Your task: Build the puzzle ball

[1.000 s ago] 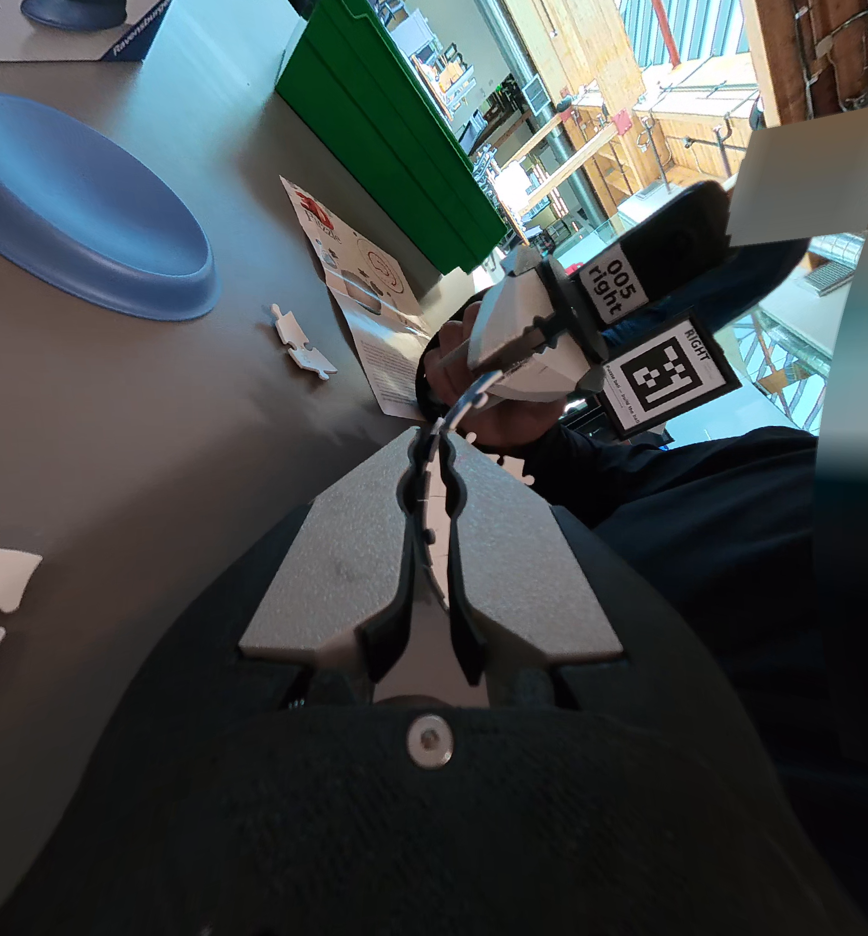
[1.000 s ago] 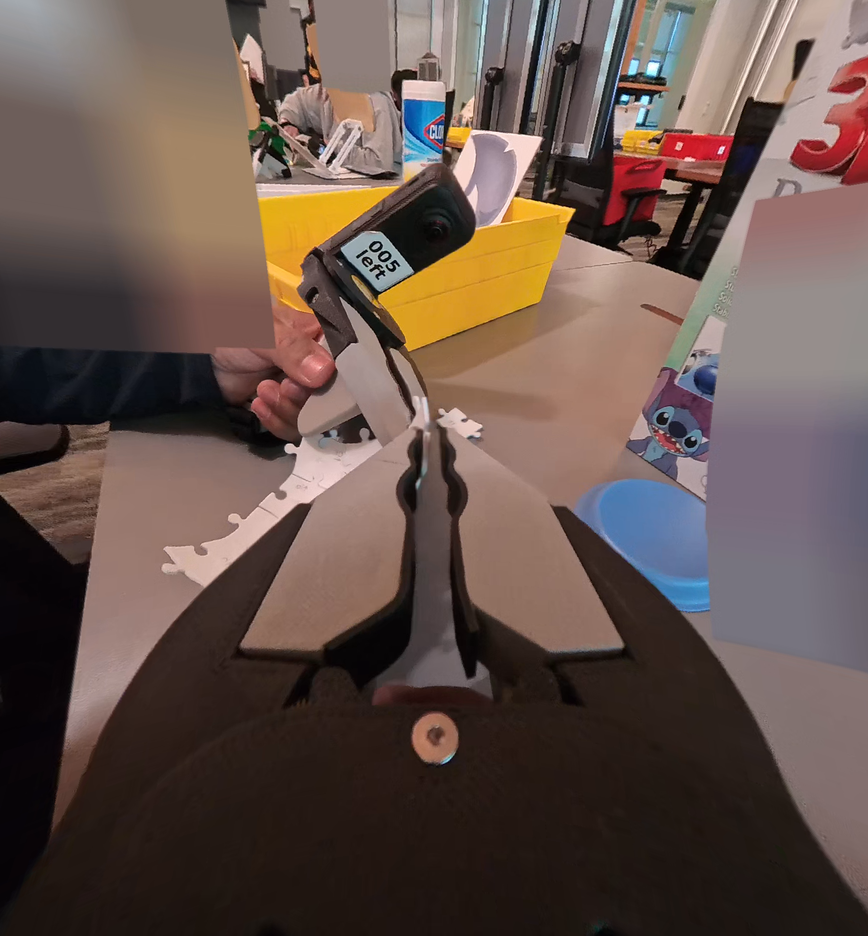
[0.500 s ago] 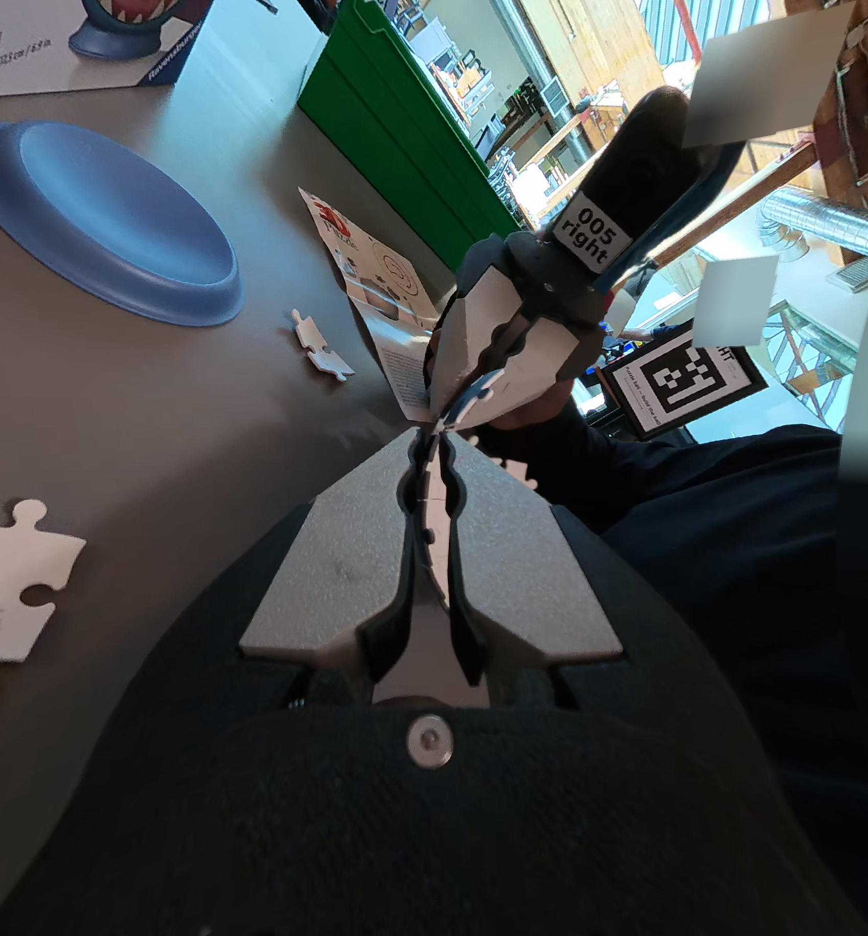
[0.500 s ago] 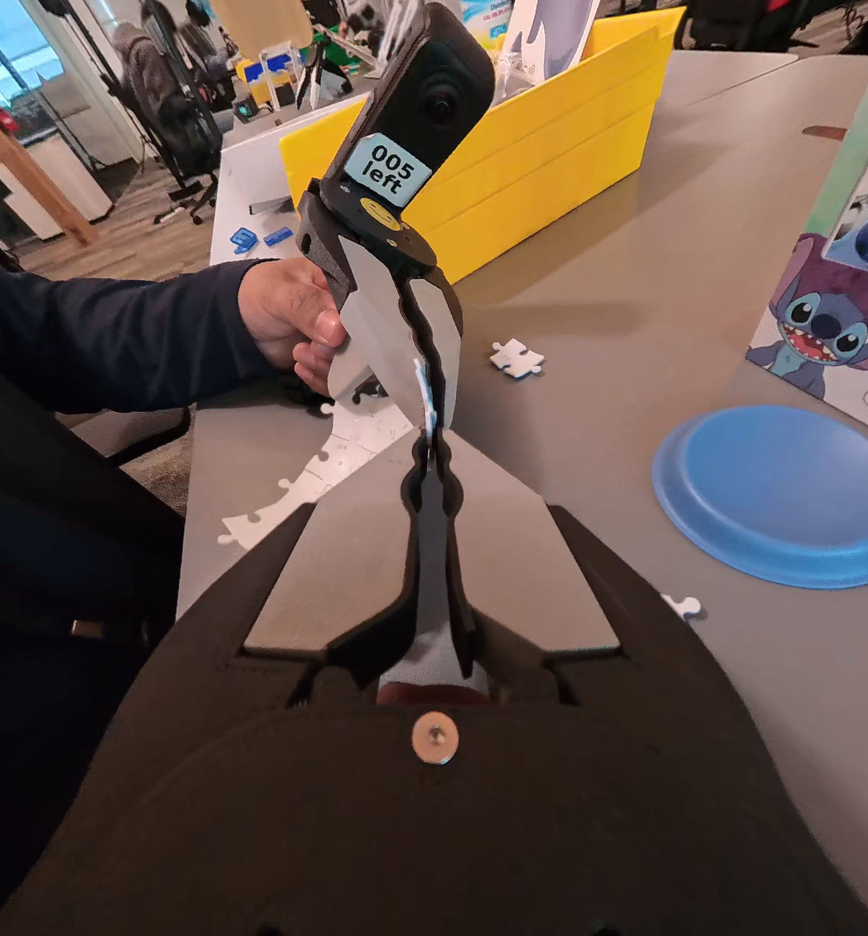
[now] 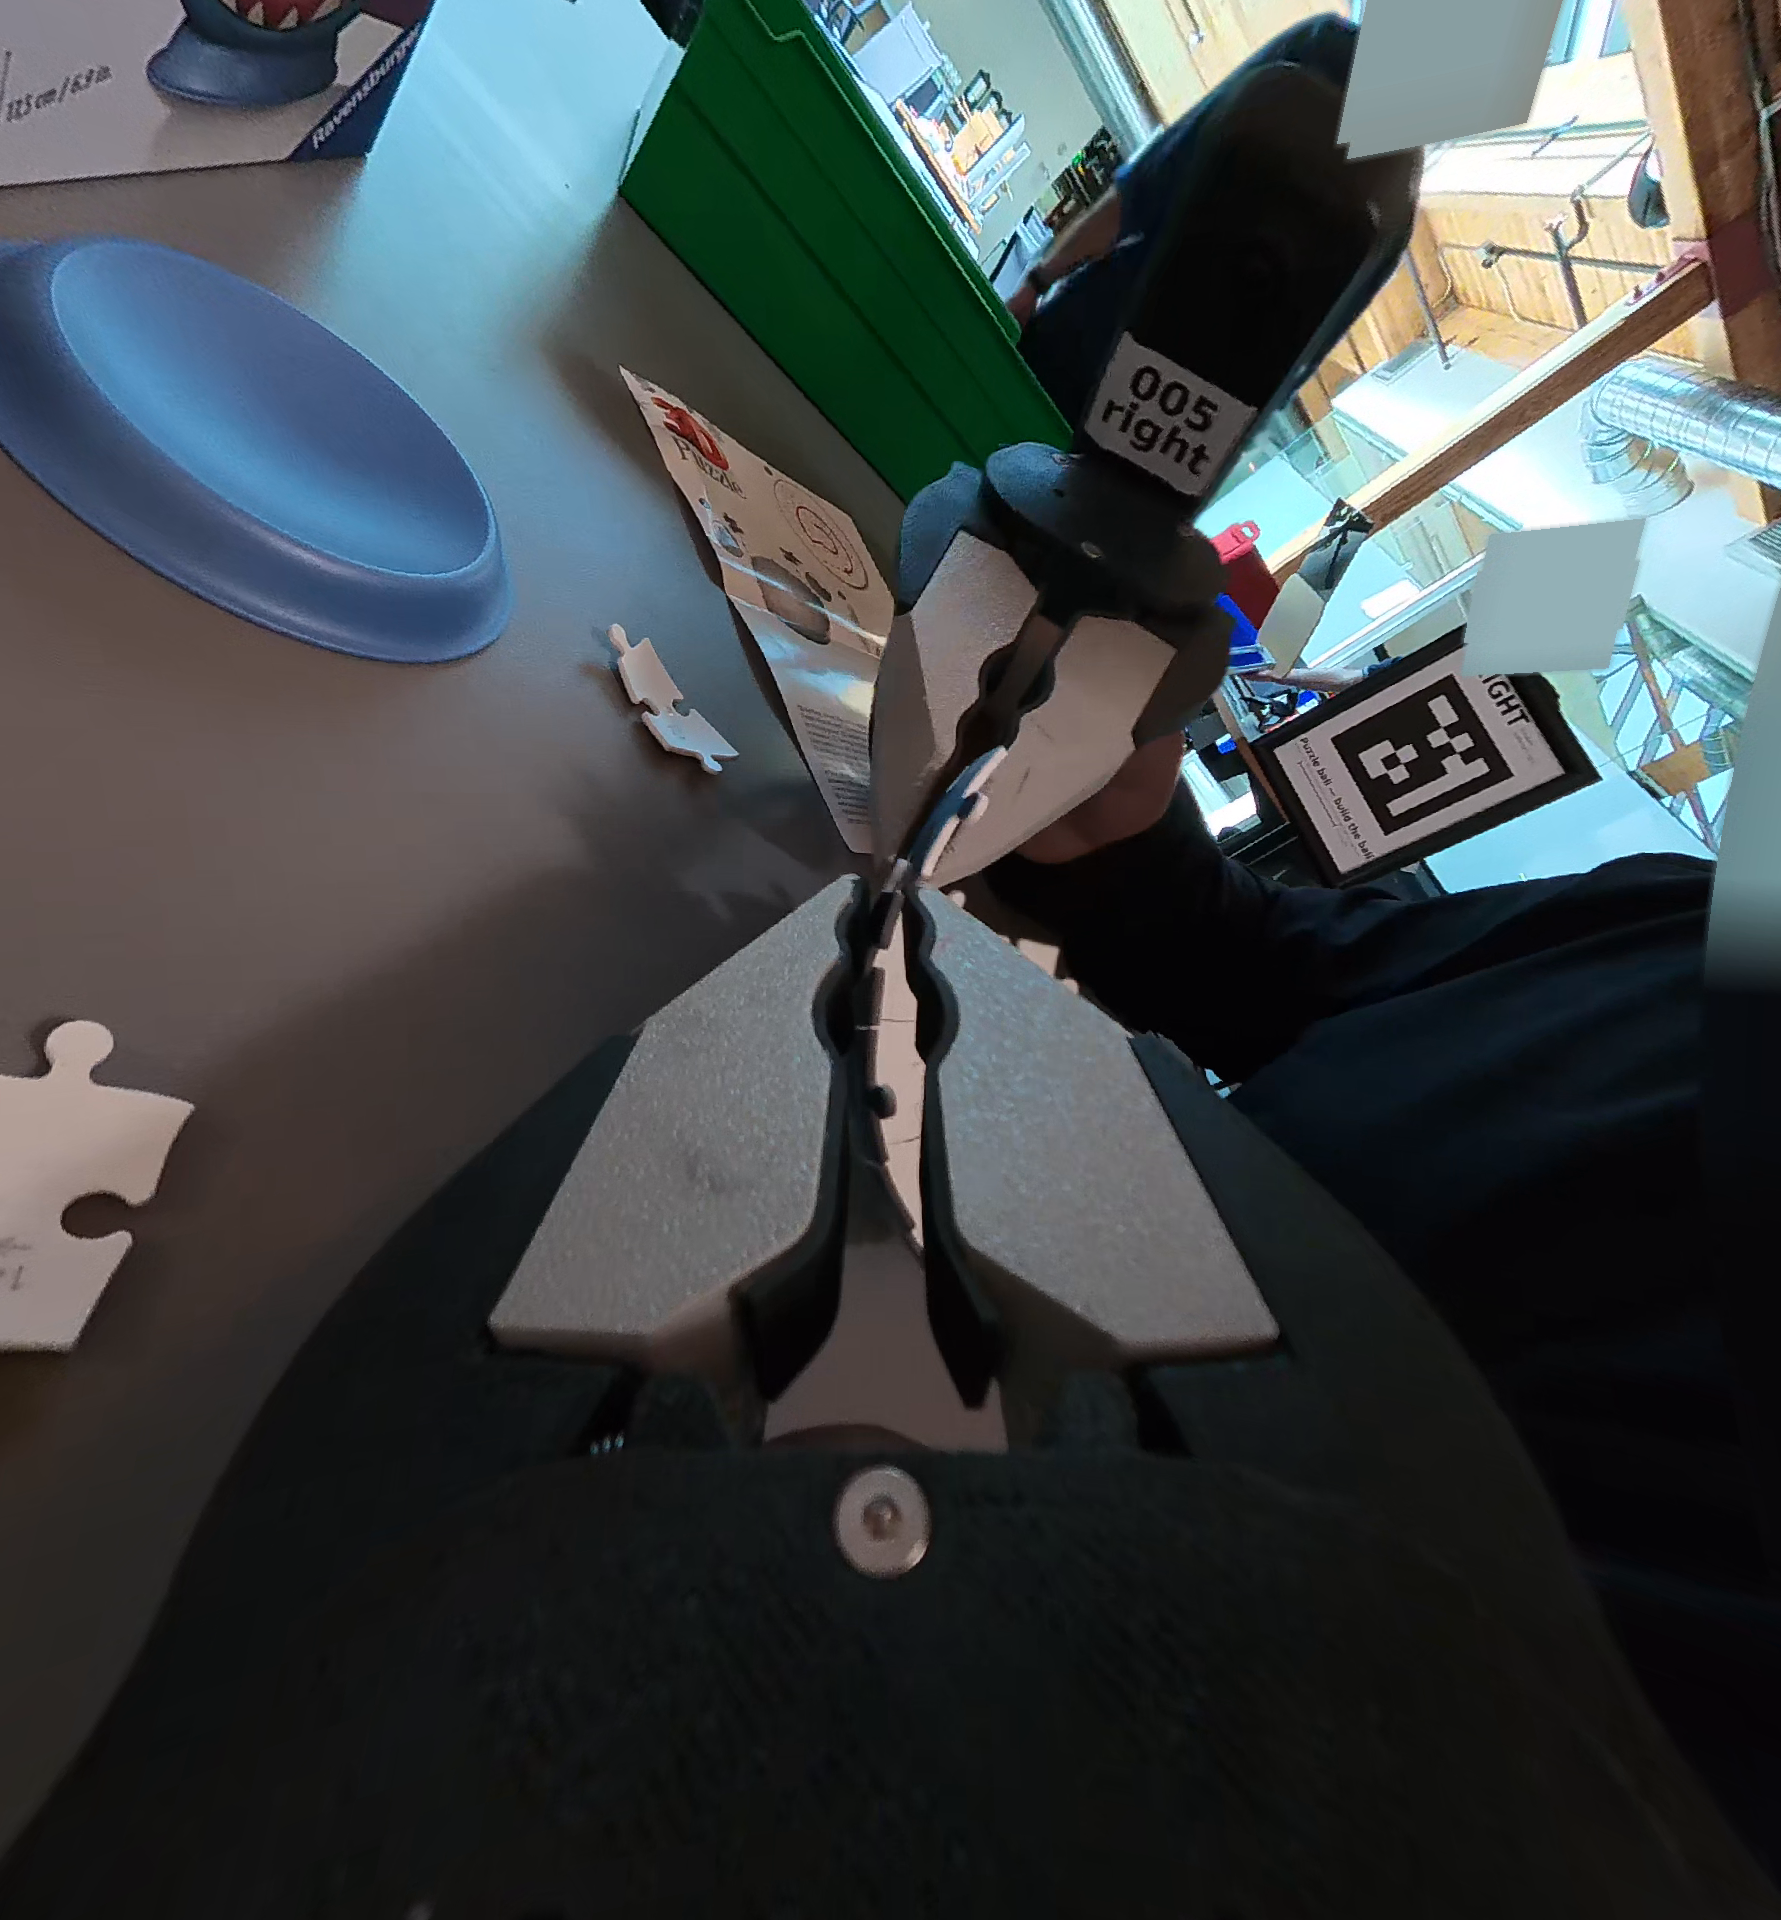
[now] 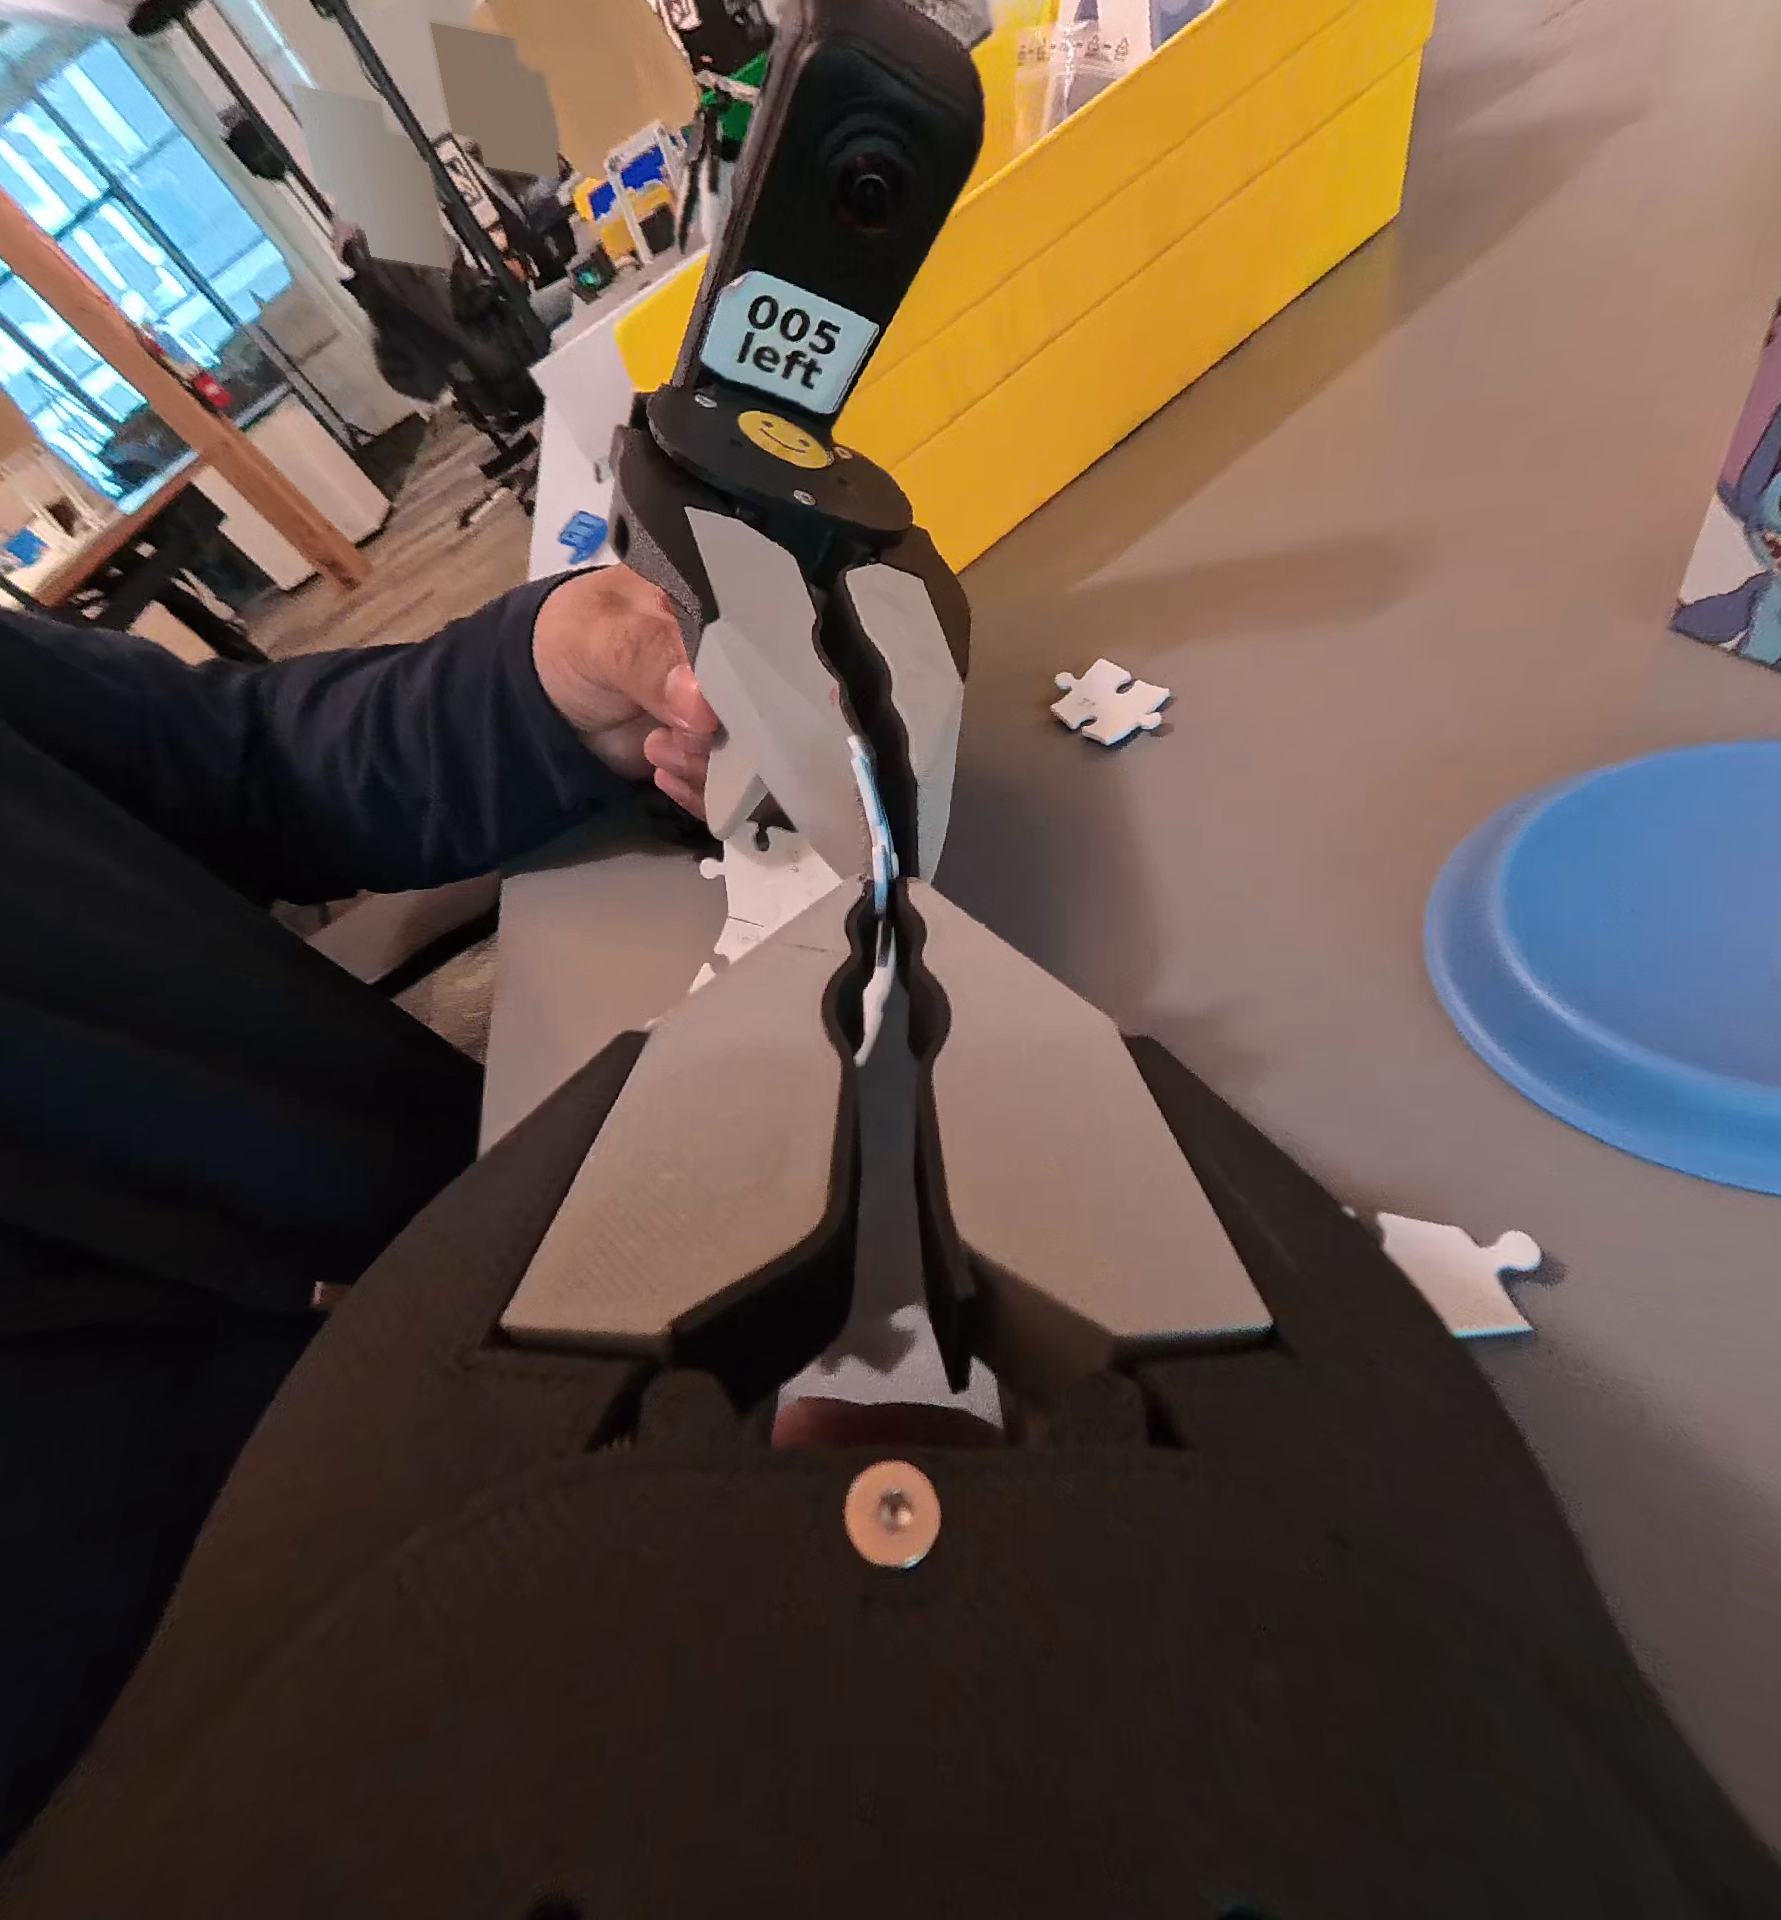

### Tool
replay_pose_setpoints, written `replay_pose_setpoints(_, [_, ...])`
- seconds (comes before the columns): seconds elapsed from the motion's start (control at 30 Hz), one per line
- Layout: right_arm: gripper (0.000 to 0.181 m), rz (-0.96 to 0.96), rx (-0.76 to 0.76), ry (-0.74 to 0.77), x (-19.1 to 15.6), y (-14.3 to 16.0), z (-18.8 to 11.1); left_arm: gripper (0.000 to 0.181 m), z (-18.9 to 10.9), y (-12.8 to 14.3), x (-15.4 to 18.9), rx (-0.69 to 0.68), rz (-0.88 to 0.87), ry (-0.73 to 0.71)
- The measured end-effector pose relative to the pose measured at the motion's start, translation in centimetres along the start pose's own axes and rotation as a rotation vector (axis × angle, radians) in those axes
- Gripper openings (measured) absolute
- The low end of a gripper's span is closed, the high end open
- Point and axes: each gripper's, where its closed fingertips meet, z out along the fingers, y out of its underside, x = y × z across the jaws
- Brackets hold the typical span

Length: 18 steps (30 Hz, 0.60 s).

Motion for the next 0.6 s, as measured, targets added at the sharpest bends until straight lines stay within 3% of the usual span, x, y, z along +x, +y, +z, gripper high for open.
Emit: replay_pose_setpoints(0.6, [0.0,0.028,-0.05,-0.162,-0.5,-0.07,0.01,0.003,-0.05,0.13,0.46,-0.007,0.011,0.027])
